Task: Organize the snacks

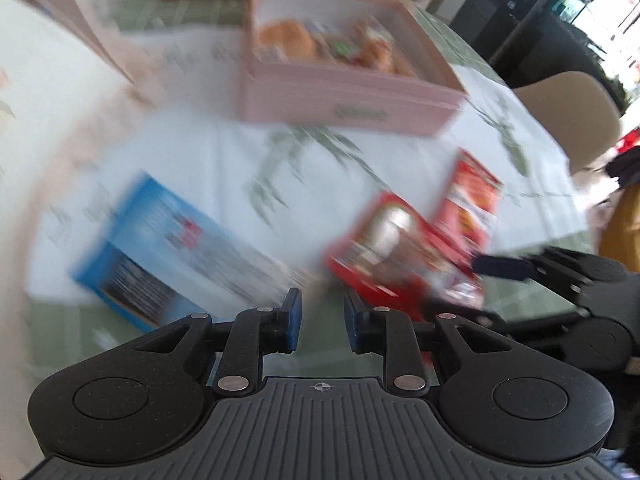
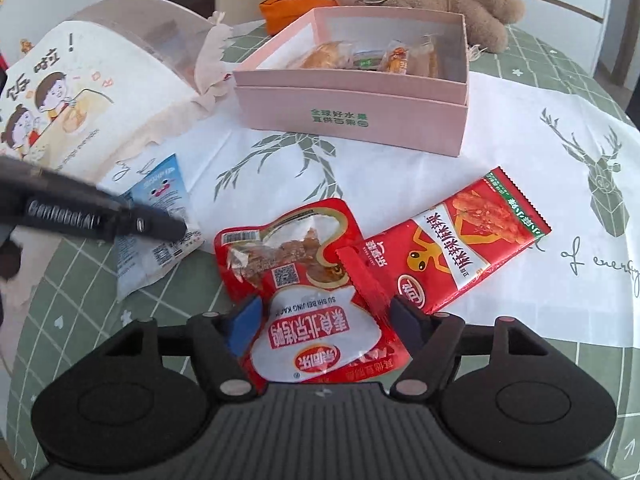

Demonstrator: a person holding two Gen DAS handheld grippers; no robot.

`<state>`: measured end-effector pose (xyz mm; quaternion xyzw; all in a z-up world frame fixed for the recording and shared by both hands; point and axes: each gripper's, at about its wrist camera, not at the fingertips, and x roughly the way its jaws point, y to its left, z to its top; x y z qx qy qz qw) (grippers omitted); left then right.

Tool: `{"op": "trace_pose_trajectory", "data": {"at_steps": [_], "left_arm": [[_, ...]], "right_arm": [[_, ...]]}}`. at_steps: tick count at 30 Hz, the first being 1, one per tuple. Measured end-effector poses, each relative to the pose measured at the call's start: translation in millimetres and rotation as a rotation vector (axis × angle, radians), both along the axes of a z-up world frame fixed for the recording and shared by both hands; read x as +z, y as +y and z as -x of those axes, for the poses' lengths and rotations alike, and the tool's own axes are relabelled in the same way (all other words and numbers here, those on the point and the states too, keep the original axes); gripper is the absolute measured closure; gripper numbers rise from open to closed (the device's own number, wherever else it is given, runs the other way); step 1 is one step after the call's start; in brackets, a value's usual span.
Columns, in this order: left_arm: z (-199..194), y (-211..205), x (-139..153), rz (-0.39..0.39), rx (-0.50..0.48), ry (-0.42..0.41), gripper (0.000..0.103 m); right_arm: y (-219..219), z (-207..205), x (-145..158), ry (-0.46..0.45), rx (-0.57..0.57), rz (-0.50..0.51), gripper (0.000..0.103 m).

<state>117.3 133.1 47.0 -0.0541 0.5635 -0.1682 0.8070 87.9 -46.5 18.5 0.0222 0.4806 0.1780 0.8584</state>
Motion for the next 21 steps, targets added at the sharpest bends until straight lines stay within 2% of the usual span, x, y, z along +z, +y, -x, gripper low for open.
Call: {"op": "trace_pose_trajectory", "data": {"at_steps": [3, 5, 8, 10, 14, 17, 21], "left_arm": [[9.0, -16.4, -10.3, 0.082, 0.012, 0.055, 0.077], [11.3, -29.3, -17.0, 0.097, 0.024, 0.054, 0.077], [5.6, -45.9, -23.5, 0.064, 0.035, 0.014, 0.077], [1.6, -50.5, -22.4, 0.011, 0.027, -0.037, 0.077], [-6.0, -45.0, -18.3, -0.121, 0.037, -0.102, 0.078], [-6.9, -26.6, -13.4, -0.106, 0.079, -0.096, 0.078], [0.7, -12.0, -3.3, -0.079, 0.118, -0.096, 0.078]], "right_arm": [[-13.7, 6.6, 11.4, -0.014, -0.004, -0.039, 0.031], [-24.4, 10.6, 17.7, -0.047, -0.033, -0.04, 0.031], [-43.5, 7.6, 19.5, -0.054, -0.098, -0.017, 0.03], [-55.2, 0.8, 14.3, -0.039, -0.161, 0.004, 0.03], [-74.8, -20.7, -1.5, 0.03, -0.252, -0.048, 0.03], [-77.8, -37.3, -7.9, 0.025, -0.313, -0.079, 0.027], [-55.2, -59.9, -10.2, 0.003, -0.283, -0.035, 0.024]]}}
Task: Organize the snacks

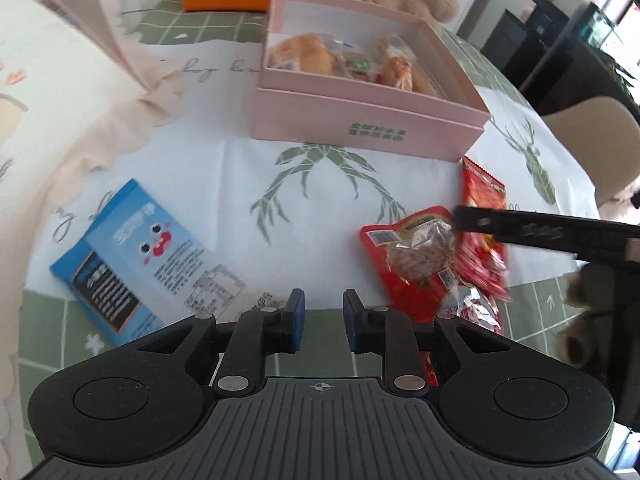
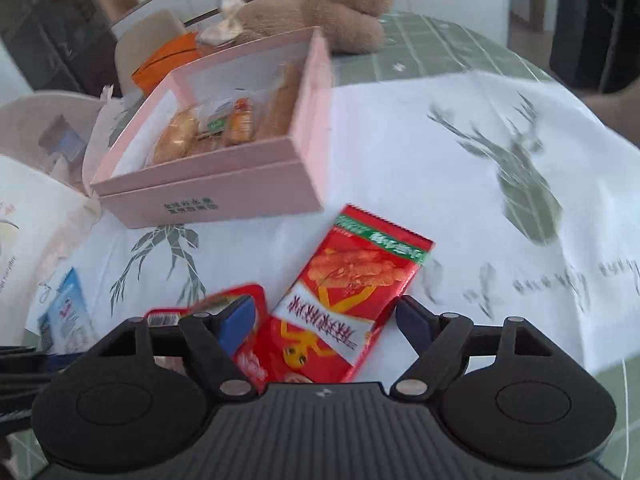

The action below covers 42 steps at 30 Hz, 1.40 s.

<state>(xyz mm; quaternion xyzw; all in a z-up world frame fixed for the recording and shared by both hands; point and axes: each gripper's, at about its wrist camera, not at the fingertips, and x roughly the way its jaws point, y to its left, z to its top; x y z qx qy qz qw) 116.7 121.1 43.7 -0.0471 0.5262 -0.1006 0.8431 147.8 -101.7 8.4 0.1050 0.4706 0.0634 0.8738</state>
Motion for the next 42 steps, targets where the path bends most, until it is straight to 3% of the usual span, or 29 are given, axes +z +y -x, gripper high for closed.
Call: {"op": "trace_pose_trajectory", "data": {"at_steps": [5, 11, 16, 18, 23, 27, 32, 36, 38, 42], "left_arm": [[9.9, -8.4, 5.2, 0.04, 0.017, 0.011, 0.077], [18.0, -40.2, 8.5, 0.003, 0.003, 0.003, 0.077], [23.6, -57.4, 5.9, -0.035, -0.01, 0.007, 0.077], [24.1, -59.7, 4.9, -0.049, -0.009, 0.007, 0.077], [17.5, -56.3, 6.7, -0.064, 0.0, -0.003, 0.077], [-5.9, -32.6, 24.9, -0.046, 0.054, -0.06, 0.077], [-58.6, 9.7, 60.1, -0.008, 0.198, -0.204, 0.077], [-108.5, 25.6, 67.6, -0.041, 0.246, -0.301, 0.077], [-131.5, 24.8, 58.3, -0.086, 0.234, -0.287, 0.077], [-156.8, 19.6, 33.0, -0.1, 0.184, -0.212, 0.077]], "right_arm": [[41.3, -0.9, 1.2, -0.03, 0.146, 0.141, 0.027], [33.2, 16.1, 3.9, -0.017, 0.285, 0.104, 0.036], [18.8, 30.3, 0.4, -0.014, 0.316, 0.202, 0.041], [16.0, 36.4, 3.3, -0.035, 0.339, 0.229, 0.041], [18.8, 44.7, 28.2, -0.113, 0.385, 0.177, 0.041], [35.3, 34.9, 38.7, -0.144, 0.405, 0.199, 0.041], [49.2, 10.0, 53.1, -0.176, 0.372, 0.199, 0.041], [59.1, -14.8, 54.2, -0.172, 0.337, 0.2, 0.041], [61.8, -25.6, 50.7, -0.162, 0.329, 0.205, 0.041], [58.0, -41.9, 43.9, -0.147, 0.285, 0.254, 0.041]]}}
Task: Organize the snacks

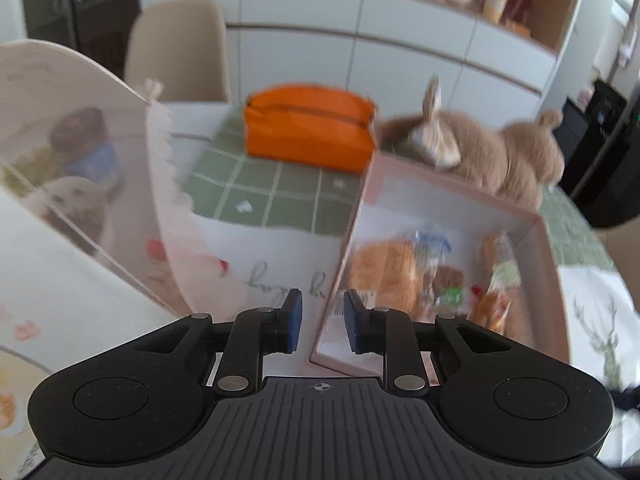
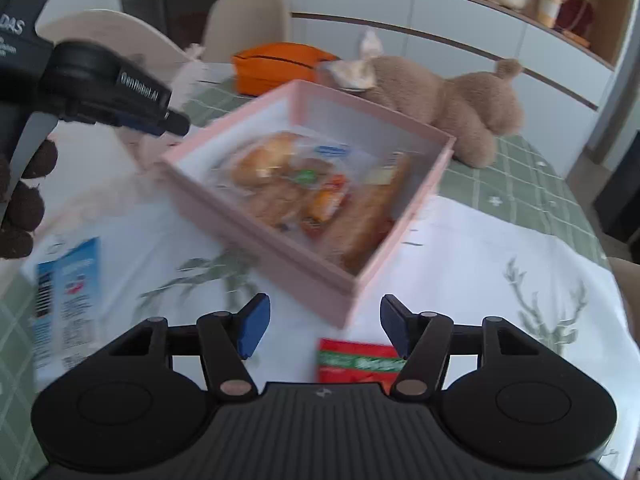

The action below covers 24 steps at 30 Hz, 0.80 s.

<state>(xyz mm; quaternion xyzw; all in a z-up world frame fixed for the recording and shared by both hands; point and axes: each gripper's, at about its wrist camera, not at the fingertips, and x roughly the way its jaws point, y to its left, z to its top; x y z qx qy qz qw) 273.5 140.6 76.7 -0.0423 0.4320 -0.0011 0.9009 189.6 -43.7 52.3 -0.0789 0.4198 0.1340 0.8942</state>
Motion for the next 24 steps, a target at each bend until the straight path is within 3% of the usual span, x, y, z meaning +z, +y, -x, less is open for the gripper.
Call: {"op": "trace_pose_trajectory", "data": {"at_steps": [4, 6, 10, 15, 20, 24], "left_arm": [[9.6, -2.9, -16.3, -0.004, -0.038, 0.035, 0.077], [21.2, -3.6, -16.6, 0.02, -0.047, 0.047, 0.074], [41.7, -8.5, -14.1, 0.054, -0.066, 0.077, 0.073], [76.5, -9.6, 4.2, 0.087, -0.039, 0.057, 0.076], [122.4, -25.7, 16.4, 0.1, -0.108, 0.093, 0.076], [149.9, -41.7, -2.6, 0.14, -0.176, 0.179, 0.076]], "right_arm": [[-25.6, -11.1, -3.2, -0.005, -0.088, 0.006, 0.041], [-41.6, -15.6, -5.5, 0.026, -0.117, -0.035, 0.041], [-56.9, -19.2, -12.8, 0.039, -0.144, -0.008, 0.041], [-68.4, -1.7, -17.4, 0.174, -0.068, -0.201, 0.041], [-48.7, 43.7, -19.1, 0.189, 0.072, -0.129, 0.04], [-39.1, 84.0, -15.2, 0.186, 0.195, -0.142, 0.036]]}}
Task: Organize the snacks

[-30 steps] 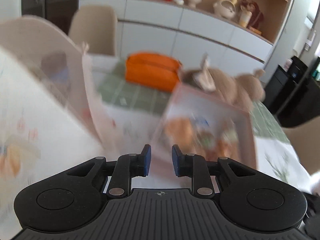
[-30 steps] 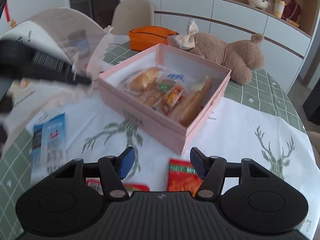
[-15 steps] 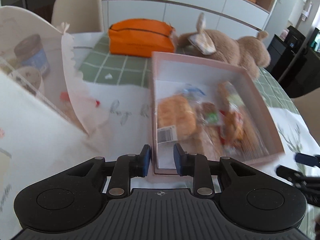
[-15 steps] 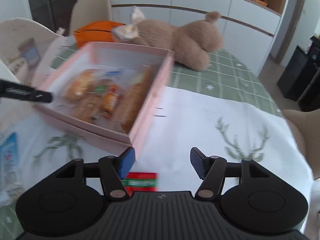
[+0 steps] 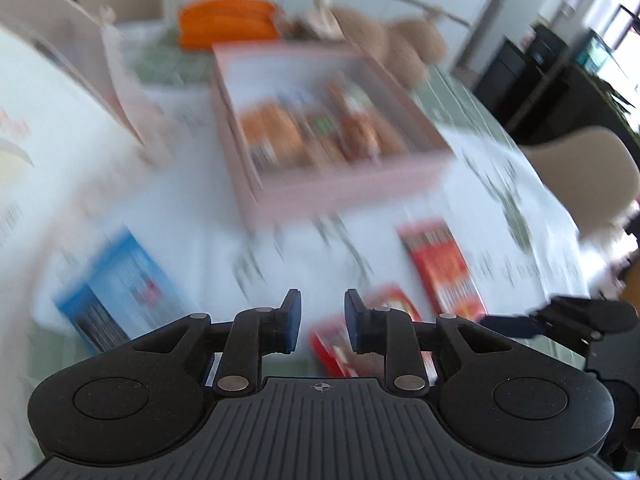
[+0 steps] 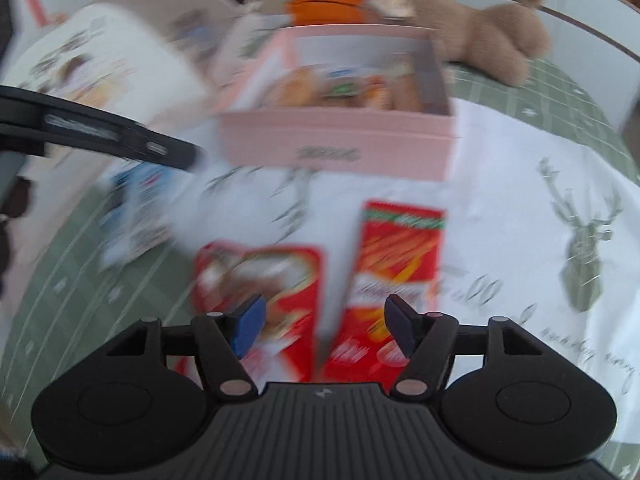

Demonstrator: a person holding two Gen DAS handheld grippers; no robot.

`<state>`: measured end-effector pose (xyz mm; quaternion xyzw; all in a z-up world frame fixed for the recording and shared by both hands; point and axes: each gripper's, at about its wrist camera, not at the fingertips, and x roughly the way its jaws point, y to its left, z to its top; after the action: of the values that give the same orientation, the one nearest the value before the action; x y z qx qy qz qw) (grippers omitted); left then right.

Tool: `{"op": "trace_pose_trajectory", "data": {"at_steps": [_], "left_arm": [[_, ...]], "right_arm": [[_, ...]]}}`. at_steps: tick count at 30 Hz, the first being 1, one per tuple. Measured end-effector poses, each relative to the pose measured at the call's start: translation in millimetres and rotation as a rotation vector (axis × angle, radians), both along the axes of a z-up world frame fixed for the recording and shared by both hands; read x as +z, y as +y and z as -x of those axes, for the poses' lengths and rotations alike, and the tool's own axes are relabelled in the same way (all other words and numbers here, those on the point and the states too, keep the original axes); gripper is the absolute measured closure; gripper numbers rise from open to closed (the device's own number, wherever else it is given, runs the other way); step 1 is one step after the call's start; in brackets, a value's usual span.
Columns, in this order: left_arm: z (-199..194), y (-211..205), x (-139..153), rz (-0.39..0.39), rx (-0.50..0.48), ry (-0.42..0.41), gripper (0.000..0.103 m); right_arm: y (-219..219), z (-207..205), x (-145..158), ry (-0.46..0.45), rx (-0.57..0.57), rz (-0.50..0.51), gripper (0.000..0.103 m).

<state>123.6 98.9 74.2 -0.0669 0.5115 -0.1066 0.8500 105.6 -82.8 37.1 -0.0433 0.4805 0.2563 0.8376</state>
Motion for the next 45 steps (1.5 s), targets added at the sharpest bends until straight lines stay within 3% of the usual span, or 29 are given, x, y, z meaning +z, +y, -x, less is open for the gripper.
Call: {"op": "trace_pose_trajectory", "data": {"at_steps": [1, 4, 12, 13, 16, 19, 22, 24, 27, 31, 34, 37, 39, 41, 45], "left_arm": [[4.1, -2.2, -6.2, 0.009, -0.008, 0.021, 0.076], [13.9, -3.5, -23.1, 0.016, 0.017, 0.06, 0.076], [22.2, 3.2, -21.4, -0.003, 0.11, 0.028, 0.076], [21.2, 0.1, -19.8, -0.003, 0.11, 0.018, 0.076], [13.8, -20.0, -23.0, 0.016, 0.103, 0.022, 0.076], [6.3, -52.3, -32.5, -0.053, 0.097, -0.008, 0.07], [0.7, -77.1, -41.8, -0.159, 0.079, -0.051, 0.048], [-5.2, -84.5, -48.0, -0.19, 0.079, -0.035, 0.031], [-18.1, -87.2, -54.0, -0.203, 0.1, -0.016, 0.021], [-33.3, -83.2, -54.5, -0.197, 0.124, -0.018, 0.02], [-30.2, -76.5, -53.5, -0.175, 0.102, -0.028, 0.028], [-20.8, -65.6, -51.4, -0.138, 0.107, -0.025, 0.037], [-11.0, -62.9, -49.0, -0.131, 0.102, -0.011, 0.039], [1.0, -60.0, -48.1, -0.128, 0.086, 0.001, 0.039], [18.7, -48.2, -47.4, -0.102, 0.116, 0.018, 0.039]], "right_arm": [[1.8, 8.5, -0.4, 0.009, 0.029, -0.014, 0.037], [16.3, 21.5, -11.2, 0.05, 0.082, 0.014, 0.066], [38.1, -0.2, -19.1, -0.047, 0.034, -0.007, 0.065], [31.0, -1.5, -15.2, -0.039, 0.027, -0.024, 0.062], [3.2, 2.6, -4.5, -0.074, -0.016, -0.04, 0.037], [-24.7, -3.2, -6.8, -0.091, -0.09, -0.002, 0.036], [-43.8, -7.3, -17.2, -0.071, -0.159, 0.028, 0.036], [-52.7, -6.1, -25.9, -0.048, -0.182, 0.027, 0.036], [-54.4, 3.6, -37.8, -0.061, -0.184, 0.042, 0.027], [-46.6, 12.8, -44.6, -0.103, -0.175, 0.063, 0.015], [-42.4, 14.5, -48.5, -0.101, -0.166, 0.071, 0.0], [-37.2, 15.2, -49.0, -0.09, -0.141, 0.107, 0.0], [-36.4, 10.1, -45.9, -0.059, -0.09, 0.115, 0.0], [-33.3, 5.0, -42.4, -0.055, -0.039, 0.113, 0.009], [-22.3, -3.5, -36.4, -0.074, -0.044, 0.078, 0.013]]}}
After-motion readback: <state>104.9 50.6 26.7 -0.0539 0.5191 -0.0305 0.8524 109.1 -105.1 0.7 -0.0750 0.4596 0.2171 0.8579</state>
